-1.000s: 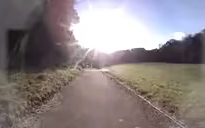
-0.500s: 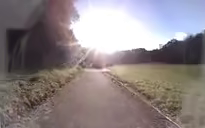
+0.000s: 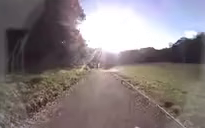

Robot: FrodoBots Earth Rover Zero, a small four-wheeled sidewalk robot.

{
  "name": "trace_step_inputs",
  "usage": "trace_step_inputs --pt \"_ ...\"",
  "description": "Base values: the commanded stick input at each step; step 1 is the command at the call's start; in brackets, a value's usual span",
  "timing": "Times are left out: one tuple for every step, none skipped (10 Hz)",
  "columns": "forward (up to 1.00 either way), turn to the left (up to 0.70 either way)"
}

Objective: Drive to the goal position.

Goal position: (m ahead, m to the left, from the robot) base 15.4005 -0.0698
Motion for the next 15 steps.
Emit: trace_step_inputs --pt "0.50 0.00" --pt "0.50 0.00" --pt "0.50 0.00" --pt "0.50 0.00" --pt "0.50 0.00" --pt "0.50 0.00" --pt "0.50 0.00" --pt "0.50 0.00" --pt "0.50 0.00" --pt "0.50 0.00" --pt "0.50 0.00" --pt "0.50 0.00" --pt "0.50 0.00" --pt "0.50 0.00" --pt "0.50 0.00"
